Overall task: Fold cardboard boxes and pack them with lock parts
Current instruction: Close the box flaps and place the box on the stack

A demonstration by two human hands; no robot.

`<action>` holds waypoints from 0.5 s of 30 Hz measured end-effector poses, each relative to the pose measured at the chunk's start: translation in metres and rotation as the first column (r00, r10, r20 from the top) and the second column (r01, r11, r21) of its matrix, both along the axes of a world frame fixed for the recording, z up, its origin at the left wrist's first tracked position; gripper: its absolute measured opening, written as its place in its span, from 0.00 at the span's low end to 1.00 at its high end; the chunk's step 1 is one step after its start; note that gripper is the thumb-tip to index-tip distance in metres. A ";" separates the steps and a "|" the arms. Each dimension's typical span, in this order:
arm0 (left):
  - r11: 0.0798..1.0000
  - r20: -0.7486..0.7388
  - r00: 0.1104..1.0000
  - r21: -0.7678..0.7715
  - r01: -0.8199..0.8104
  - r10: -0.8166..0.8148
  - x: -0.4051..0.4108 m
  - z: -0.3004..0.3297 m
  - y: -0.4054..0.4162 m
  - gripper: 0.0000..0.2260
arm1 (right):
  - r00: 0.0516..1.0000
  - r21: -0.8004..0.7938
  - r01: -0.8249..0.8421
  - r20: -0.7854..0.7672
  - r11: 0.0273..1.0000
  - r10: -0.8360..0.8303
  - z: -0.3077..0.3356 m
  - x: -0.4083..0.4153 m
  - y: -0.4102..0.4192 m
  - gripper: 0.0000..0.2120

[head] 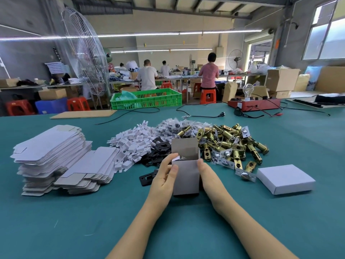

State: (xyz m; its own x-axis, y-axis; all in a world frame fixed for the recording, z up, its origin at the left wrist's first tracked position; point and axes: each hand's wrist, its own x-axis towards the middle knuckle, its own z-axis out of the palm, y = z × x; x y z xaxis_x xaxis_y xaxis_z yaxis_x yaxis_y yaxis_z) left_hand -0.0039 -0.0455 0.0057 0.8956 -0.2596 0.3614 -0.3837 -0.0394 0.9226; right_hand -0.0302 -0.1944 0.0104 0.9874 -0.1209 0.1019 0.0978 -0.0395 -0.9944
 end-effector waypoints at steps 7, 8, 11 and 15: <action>0.975 -0.077 0.997 -0.218 -0.033 0.017 -0.006 0.009 -0.008 0.12 | 0.992 0.160 0.018 -0.127 0.987 0.003 0.014 -0.001 0.005 0.30; 0.970 -0.088 0.996 -0.237 -0.048 0.028 -0.006 0.011 -0.010 0.11 | 0.992 0.172 0.014 -0.129 0.985 0.009 0.015 -0.001 0.006 0.28; 0.964 -0.110 0.993 -0.254 -0.074 0.047 -0.005 0.016 -0.015 0.06 | 0.995 0.202 -0.011 -0.096 0.979 0.031 0.020 -0.004 0.006 0.29; 0.961 -0.125 0.992 -0.271 -0.059 0.026 -0.006 0.016 -0.017 0.05 | 0.997 0.243 -0.008 -0.078 0.970 0.028 0.020 -0.005 0.010 0.29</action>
State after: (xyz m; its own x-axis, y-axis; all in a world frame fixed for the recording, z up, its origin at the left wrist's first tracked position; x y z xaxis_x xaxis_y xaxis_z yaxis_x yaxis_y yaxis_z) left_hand -0.0095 -0.0623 0.0220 0.9445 -0.1264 0.3031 -0.2737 0.2068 0.9393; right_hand -0.0356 -0.1841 0.0307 0.9934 -0.1145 -0.0078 0.0158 0.2040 -0.9788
